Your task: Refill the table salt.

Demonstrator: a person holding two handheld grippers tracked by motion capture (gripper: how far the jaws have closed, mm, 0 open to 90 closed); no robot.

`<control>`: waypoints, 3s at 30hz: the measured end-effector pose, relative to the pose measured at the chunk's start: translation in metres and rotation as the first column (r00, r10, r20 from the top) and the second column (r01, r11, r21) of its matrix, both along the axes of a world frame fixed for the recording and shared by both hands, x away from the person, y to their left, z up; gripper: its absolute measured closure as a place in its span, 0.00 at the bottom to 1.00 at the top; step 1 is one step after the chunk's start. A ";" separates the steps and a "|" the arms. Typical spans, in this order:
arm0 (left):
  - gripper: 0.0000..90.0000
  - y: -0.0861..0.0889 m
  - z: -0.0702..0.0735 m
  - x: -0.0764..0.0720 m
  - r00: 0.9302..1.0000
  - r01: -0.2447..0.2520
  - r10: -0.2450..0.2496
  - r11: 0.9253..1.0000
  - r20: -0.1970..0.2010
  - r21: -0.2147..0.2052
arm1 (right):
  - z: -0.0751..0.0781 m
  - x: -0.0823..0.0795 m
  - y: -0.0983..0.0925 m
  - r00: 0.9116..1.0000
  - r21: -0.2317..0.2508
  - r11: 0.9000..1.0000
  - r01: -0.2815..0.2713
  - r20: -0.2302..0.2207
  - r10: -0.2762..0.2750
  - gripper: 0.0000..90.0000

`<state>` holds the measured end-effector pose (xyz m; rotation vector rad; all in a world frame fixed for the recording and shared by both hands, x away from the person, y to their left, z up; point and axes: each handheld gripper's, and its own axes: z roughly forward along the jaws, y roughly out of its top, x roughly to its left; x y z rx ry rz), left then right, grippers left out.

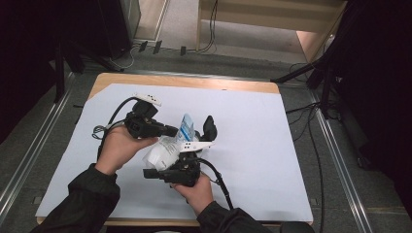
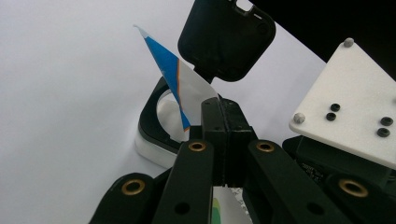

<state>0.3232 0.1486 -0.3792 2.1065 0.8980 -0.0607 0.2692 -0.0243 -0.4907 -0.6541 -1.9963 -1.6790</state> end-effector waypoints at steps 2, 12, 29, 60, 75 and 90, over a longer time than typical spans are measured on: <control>1.00 0.000 0.000 0.000 1.000 -0.003 0.003 1.000 0.003 0.006 | 0.000 0.000 0.000 1.000 0.000 1.000 0.002 -0.006 -0.002 0.72; 1.00 -0.002 0.001 0.000 1.000 -0.004 0.004 1.000 0.011 0.011 | 0.000 0.001 0.001 1.000 0.002 1.000 0.006 -0.010 -0.006 0.73; 1.00 -0.003 0.002 -0.001 1.000 0.003 -0.003 1.000 0.022 0.016 | 0.002 0.001 0.003 1.000 0.001 1.000 0.007 -0.004 -0.007 0.73; 1.00 -0.004 -0.001 -0.001 1.000 0.011 -0.011 1.000 0.013 0.018 | 0.001 -0.001 0.006 0.999 -0.048 0.998 0.030 0.036 -0.028 0.72; 1.00 -0.004 0.000 -0.002 1.000 0.013 -0.013 1.000 0.011 0.015 | 0.001 -0.002 0.007 0.999 -0.059 0.998 0.036 0.043 -0.033 0.72; 1.00 -0.004 0.001 -0.003 1.000 0.005 -0.005 1.000 0.017 0.012 | 0.004 -0.003 0.007 0.999 -0.055 0.998 0.033 0.037 -0.031 0.69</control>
